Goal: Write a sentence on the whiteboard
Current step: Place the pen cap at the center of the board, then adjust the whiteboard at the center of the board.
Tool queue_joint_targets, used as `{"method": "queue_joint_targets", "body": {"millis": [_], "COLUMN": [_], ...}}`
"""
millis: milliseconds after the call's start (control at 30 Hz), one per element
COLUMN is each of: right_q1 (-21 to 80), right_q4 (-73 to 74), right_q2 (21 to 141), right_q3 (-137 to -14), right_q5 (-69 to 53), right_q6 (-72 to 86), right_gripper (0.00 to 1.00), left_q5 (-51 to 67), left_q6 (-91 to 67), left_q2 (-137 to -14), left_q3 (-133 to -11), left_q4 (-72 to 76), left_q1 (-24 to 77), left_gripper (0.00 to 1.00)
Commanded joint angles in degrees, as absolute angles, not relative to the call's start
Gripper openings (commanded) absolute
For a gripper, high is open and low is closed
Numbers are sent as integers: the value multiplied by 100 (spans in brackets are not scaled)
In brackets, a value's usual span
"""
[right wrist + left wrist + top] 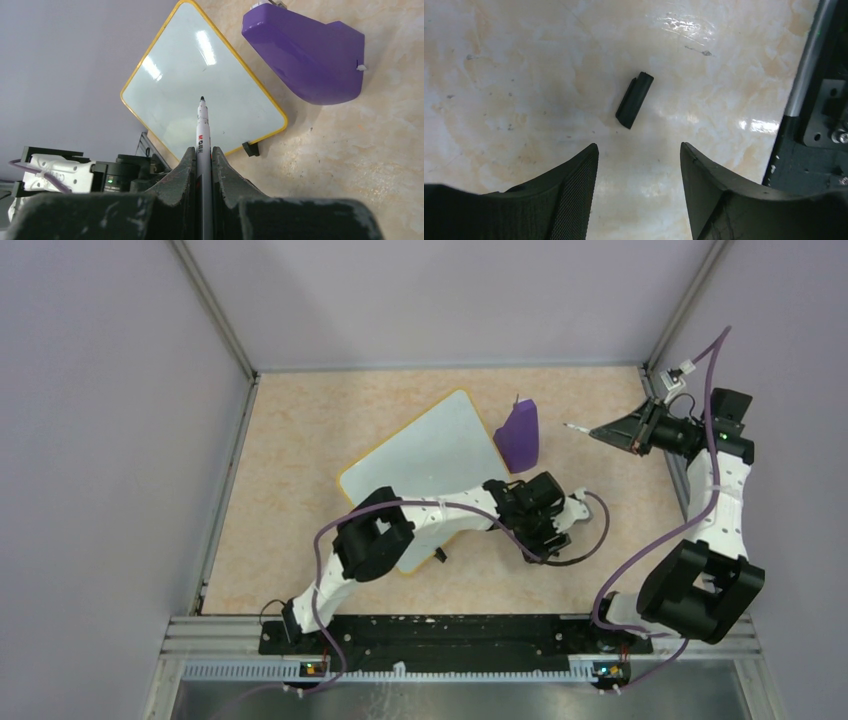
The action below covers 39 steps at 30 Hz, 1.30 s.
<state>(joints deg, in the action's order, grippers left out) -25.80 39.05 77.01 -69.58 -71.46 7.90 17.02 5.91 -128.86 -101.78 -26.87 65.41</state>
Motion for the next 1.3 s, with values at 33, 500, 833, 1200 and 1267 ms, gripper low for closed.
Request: {"method": "queue_joint_targets", "body": {"millis": [33, 500, 833, 1200, 1267], "right_q1": [-2620, -1558, -915, -658, -644], "right_q4": [3729, 2975, 3567, 4273, 4390], "right_q2": [7754, 7919, 7744, 7496, 7457], "right_q3": [-7450, -7691, -7673, -7704, -7706], "right_q5": [-7133, -6445, -6470, -6436, -6428], "right_q6": [678, 781, -111, -747, -903], "right_gripper": [0, 0, 0, 0, 0], "left_q5": [1850, 2610, 2925, 4503, 4843], "left_q6": [869, 1623, 1322, 571, 571], "left_q2": [-11814, -9589, -8852, -9919, -10029], "left_q3": [-10191, -9762, -10068, -10436, -10352], "left_q4": [-3163, -4490, -4428, -4197, -4019], "left_q1": [6432, 4730, 2330, 1380, 1371], "left_gripper": [71, 78, 74, 72, 69]}}
